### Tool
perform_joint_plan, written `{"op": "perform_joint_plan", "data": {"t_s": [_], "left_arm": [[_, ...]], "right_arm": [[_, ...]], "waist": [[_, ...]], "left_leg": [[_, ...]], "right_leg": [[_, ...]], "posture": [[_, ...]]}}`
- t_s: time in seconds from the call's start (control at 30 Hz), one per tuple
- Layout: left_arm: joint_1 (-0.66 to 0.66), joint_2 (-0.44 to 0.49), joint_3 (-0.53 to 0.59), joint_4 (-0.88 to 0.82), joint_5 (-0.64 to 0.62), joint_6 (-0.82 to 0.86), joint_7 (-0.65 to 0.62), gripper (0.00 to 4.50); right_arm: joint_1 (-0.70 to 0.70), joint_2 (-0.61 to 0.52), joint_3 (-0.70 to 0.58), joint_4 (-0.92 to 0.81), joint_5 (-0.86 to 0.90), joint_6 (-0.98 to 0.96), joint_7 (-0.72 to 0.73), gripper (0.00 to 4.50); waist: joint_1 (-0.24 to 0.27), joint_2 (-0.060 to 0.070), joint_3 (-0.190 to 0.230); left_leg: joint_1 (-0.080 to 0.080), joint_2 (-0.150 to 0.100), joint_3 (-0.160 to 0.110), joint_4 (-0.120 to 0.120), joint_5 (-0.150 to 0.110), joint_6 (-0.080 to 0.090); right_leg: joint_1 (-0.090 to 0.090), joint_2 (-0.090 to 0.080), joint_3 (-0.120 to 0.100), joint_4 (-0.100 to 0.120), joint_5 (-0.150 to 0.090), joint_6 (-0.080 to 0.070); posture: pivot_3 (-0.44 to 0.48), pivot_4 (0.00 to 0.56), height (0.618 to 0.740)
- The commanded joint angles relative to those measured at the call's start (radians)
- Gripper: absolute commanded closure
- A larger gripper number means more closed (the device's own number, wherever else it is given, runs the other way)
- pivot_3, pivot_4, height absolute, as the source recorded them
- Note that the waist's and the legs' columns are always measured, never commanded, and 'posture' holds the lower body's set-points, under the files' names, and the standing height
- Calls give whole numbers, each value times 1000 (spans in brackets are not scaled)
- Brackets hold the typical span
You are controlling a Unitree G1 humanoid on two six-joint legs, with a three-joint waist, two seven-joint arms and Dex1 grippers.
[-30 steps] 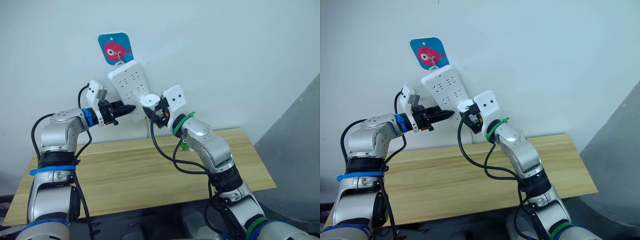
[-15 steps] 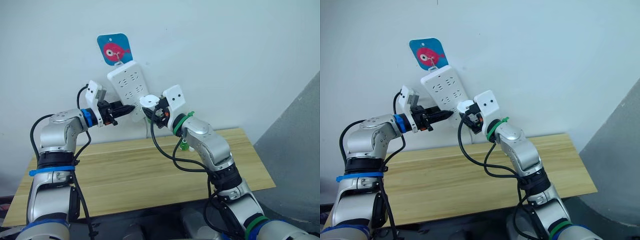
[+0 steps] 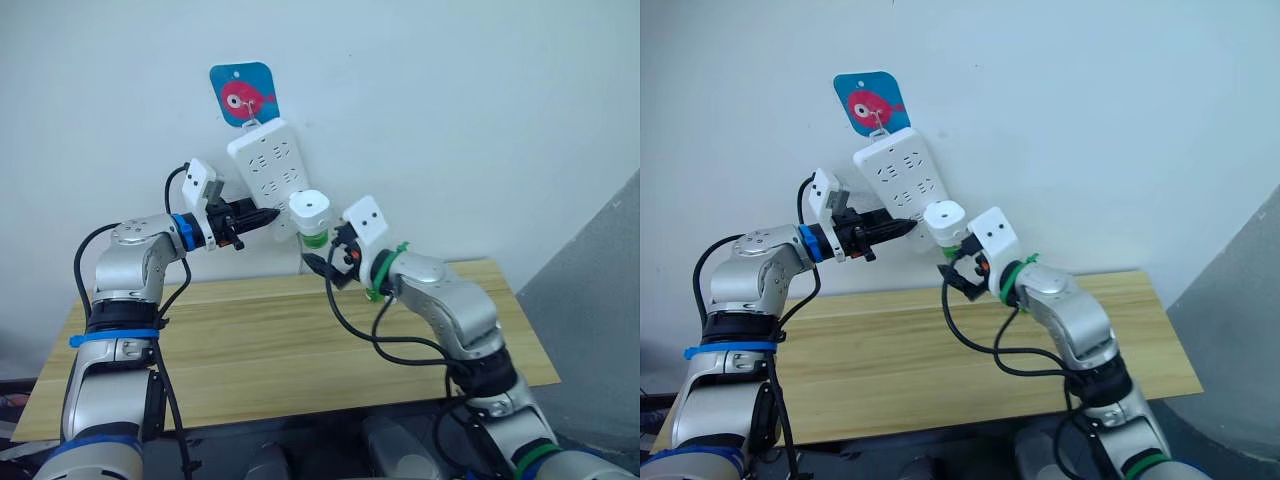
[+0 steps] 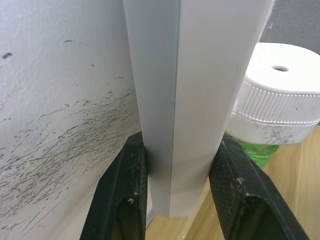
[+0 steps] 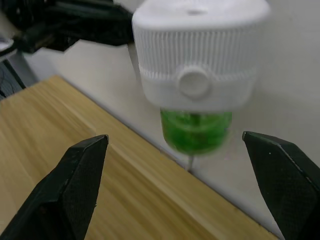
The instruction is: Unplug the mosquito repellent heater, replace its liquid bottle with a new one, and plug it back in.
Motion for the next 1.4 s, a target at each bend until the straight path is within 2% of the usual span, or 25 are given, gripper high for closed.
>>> {"op": "perform_joint_plan", "data": {"t_s": [0.03,0.07,0.33,0.37,0.63,0.67,0.73,0.83,0.93,1.0,1.1,1.23,1.4], "left_arm": [[-27,30,19,25,15,-55,16,3174],[-28,33,17,31,16,-60,11,2469],[-21,64,9,74,43,-116,11,117],[-19,68,10,74,43,-116,7,23],[56,127,35,2,28,-118,-9,23],[80,143,40,-24,24,-119,-19,0],[166,186,62,-118,4,-111,-49,0],[301,227,122,-276,-48,-61,-50,0],[446,228,207,-469,-124,29,-5,0],[546,213,253,-601,-169,73,28,0],[733,141,323,-840,-263,151,119,0],[912,47,326,-1066,-297,144,203,0],[967,-11,286,-1140,-269,101,275,0]], "right_arm": [[2,-30,9,-112,39,33,34,0],[3,-35,8,-121,44,38,35,0],[-14,-60,2,-146,64,7,43,0],[-17,-60,-2,-146,65,-1,43,0],[-23,-79,18,-150,95,-52,96,0],[-24,-81,24,-149,96,-62,103,276],[-24,-73,32,-144,96,-83,107,507],[-28,-57,48,-123,83,-118,107,1580],[-36,-33,69,-92,66,-160,97,2658],[-42,-21,84,-64,47,-194,88,3399],[-52,18,97,-5,13,-243,54,4457],[-62,64,106,79,-34,-300,11,4457],[-72,99,113,156,-74,-348,-9,4457]], "waist": [[0,0,0],[-1,0,0],[2,0,0],[4,0,0],[1,0,0],[1,0,0],[-4,0,0],[1,0,0],[9,-1,0],[21,-1,0],[40,-1,0],[63,-2,0],[90,-3,-1]], "left_leg": [[0,0,0,0,0,0],[0,1,0,0,0,0],[-1,0,0,-1,0,0],[-1,0,0,-1,0,0],[0,1,0,-1,0,0],[0,1,0,-1,0,0],[0,1,0,-1,0,0],[0,2,0,-2,0,0],[0,2,0,-2,0,0],[0,2,0,-1,0,0],[0,2,1,-1,0,0],[1,2,1,-1,0,0],[2,1,2,0,0,0]], "right_leg": [[0,0,0,0,0,0],[0,1,0,0,0,0],[-1,1,0,-1,0,0],[0,0,0,-1,0,0],[-1,0,0,-1,0,0],[-1,1,0,-1,0,0],[-1,1,0,0,0,0],[-1,1,0,0,-1,-1],[-1,1,0,0,-1,-2],[-1,0,0,0,-1,-1],[-1,0,1,0,-1,-1],[0,-1,1,0,-1,-2],[0,0,1,0,-1,-2]], "posture": [[-212,87,704],[-212,87,704],[-196,82,704],[-196,82,704],[-184,78,704],[-184,78,704],[-168,80,704],[-145,82,704],[-121,84,704],[-97,87,704],[-91,87,704],[-73,84,704],[-65,81,704]]}}
